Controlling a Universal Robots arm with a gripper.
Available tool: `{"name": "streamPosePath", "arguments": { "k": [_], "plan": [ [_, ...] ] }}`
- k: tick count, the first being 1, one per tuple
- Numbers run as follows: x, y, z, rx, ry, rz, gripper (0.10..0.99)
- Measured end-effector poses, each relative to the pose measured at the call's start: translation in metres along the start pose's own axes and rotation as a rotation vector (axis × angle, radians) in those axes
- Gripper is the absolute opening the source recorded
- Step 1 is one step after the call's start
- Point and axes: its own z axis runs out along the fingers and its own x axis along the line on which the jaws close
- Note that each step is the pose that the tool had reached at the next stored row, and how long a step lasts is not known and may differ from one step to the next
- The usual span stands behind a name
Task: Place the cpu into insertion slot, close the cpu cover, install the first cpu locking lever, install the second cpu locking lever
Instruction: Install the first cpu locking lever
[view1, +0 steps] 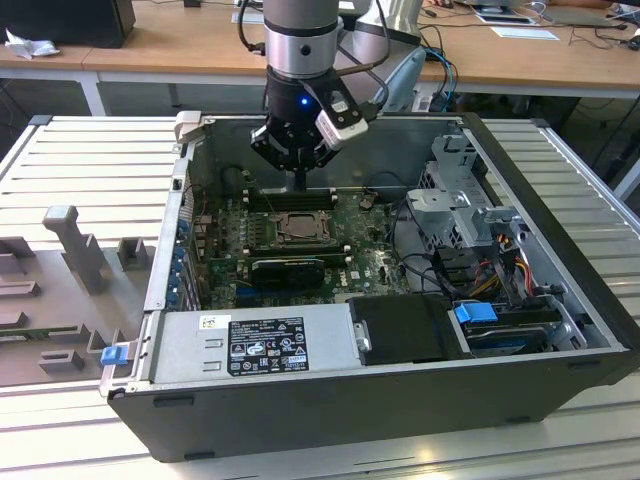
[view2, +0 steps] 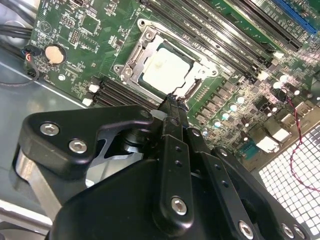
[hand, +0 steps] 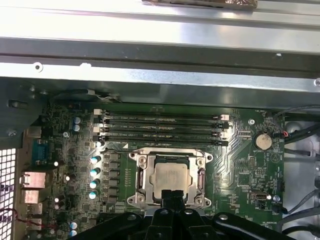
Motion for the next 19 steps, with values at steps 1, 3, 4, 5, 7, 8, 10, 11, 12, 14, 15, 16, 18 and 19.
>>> {"name": "streamPosePath", "arguments": {
  "k": [1,3,4,5,7,8,10,11,12,14,15,16,18,19],
  "plan": [
    [0.0003,0.0000,0.0001,0.000,0.0000,0.000,0.106],
    [0.0027,0.0001,0.0008,0.000,-0.0001,0.000,0.106],
    [0.0045,0.0002,0.0016,0.000,-0.0002,0.000,0.106],
    [0.0063,0.0002,0.0022,0.000,0.0000,0.000,0.106],
    [0.0104,0.0003,0.0040,0.000,-0.0001,0.000,0.106],
    [0.0132,0.0003,0.0054,0.000,0.0000,0.000,0.106],
    [0.0159,0.0004,0.0068,0.000,0.0003,0.000,0.106],
    [0.0178,0.0004,0.0077,0.000,0.0005,0.000,0.106],
    [0.0214,0.0005,0.0094,0.000,0.0005,0.000,0.106],
    [0.0289,0.0006,0.0116,0.000,0.0006,0.000,0.106],
    [0.0306,0.0007,0.0120,0.000,0.0006,0.000,0.106],
    [0.0325,0.0008,0.0124,0.000,0.0004,0.000,0.106],
    [0.0360,0.0009,0.0130,0.000,0.0003,0.000,0.106],
    [0.0391,0.0010,0.0133,0.000,0.0005,0.000,0.106]
  ]
}}
